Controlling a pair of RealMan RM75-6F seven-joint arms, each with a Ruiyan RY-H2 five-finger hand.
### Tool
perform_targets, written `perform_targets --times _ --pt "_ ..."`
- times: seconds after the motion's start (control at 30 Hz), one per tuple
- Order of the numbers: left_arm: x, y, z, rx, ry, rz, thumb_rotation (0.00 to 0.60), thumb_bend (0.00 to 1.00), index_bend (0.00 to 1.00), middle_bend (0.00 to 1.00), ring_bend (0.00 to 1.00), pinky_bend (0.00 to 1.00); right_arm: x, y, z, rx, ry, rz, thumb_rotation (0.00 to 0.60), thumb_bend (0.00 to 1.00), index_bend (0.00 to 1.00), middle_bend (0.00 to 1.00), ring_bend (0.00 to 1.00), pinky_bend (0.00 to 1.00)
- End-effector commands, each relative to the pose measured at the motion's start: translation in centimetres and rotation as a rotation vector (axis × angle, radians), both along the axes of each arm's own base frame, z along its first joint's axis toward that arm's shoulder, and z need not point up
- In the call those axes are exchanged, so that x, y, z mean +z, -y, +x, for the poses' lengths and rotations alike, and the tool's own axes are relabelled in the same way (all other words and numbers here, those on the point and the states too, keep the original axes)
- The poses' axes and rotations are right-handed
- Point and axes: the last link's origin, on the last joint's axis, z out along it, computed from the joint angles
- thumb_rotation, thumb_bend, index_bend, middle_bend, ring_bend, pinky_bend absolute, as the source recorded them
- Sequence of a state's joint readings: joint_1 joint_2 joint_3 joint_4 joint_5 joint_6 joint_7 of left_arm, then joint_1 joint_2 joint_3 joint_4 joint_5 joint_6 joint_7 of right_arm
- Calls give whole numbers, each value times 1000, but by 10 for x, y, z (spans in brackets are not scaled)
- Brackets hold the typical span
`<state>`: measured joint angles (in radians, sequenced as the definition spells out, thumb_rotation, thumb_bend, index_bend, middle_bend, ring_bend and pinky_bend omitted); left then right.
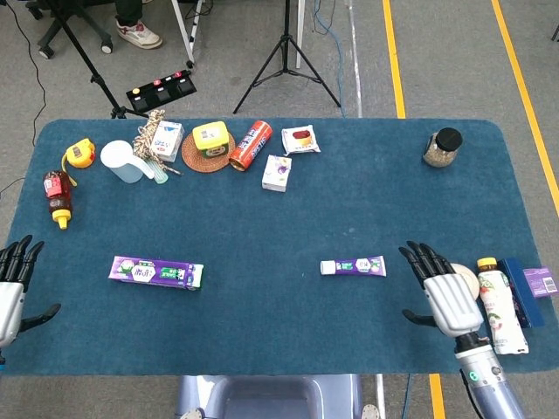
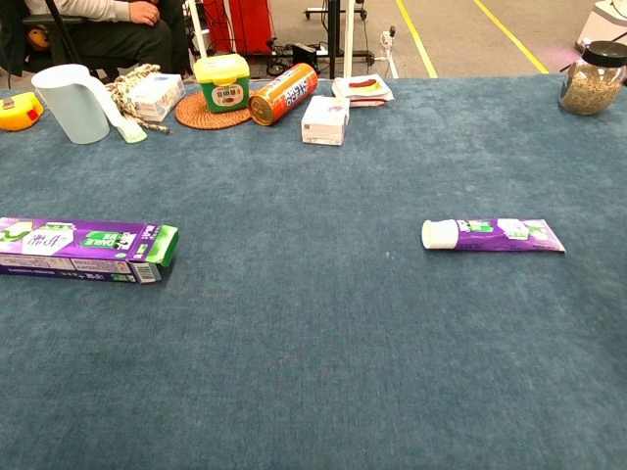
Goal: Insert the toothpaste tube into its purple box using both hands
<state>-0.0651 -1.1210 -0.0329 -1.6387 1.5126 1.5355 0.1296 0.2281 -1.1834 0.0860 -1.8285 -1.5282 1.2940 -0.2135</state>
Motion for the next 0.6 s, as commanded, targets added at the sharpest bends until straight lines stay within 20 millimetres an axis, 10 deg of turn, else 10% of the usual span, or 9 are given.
perform_targets --times 0.03,0.6 --pt "1 1 -1 3 3 0 600 61 0 0 0 76 -22 13 18 11 44 31 600 0 99 109 115 229" --pt "7 -5 -5 31 19 1 600 61 0 0 0 76 -113 61 13 -143 -117 71 600 0 170 179 189 287"
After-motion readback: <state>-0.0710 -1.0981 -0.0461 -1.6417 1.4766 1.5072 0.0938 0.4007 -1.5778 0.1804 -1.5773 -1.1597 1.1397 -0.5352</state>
